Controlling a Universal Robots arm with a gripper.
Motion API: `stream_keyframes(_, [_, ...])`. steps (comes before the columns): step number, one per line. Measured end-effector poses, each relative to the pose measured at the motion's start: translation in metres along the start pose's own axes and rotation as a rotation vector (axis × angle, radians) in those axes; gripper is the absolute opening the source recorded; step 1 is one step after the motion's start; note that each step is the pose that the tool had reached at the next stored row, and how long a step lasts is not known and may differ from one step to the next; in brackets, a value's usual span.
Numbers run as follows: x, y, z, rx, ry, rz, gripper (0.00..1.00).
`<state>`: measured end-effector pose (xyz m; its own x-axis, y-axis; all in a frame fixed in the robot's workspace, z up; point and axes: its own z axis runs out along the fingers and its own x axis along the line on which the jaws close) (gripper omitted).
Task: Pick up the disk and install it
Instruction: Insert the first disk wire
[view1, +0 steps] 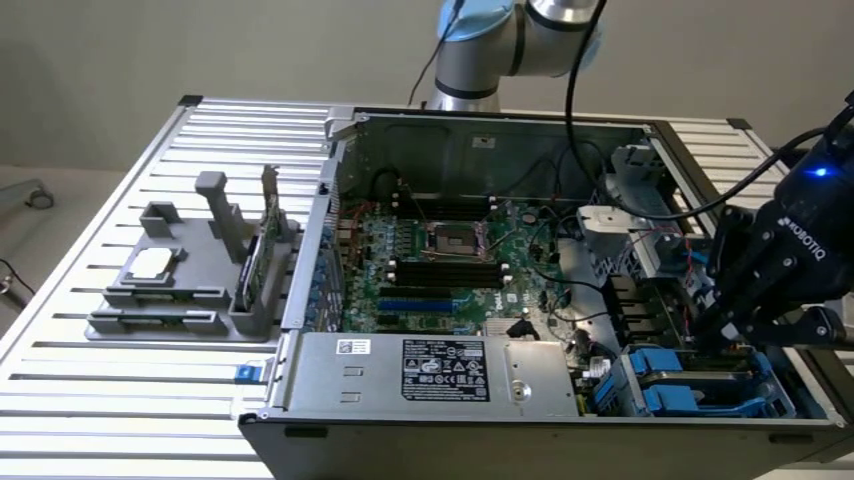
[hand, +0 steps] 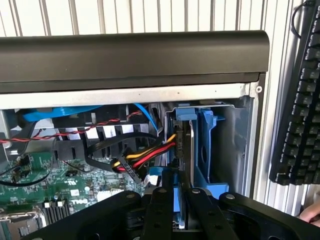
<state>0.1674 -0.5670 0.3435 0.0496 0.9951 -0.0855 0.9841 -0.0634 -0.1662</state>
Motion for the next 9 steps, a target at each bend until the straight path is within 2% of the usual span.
stream_keyframes(9, [-0.0034, 0.0019, 0.0055, 0.0007, 0.0142, -0.003, 0.16])
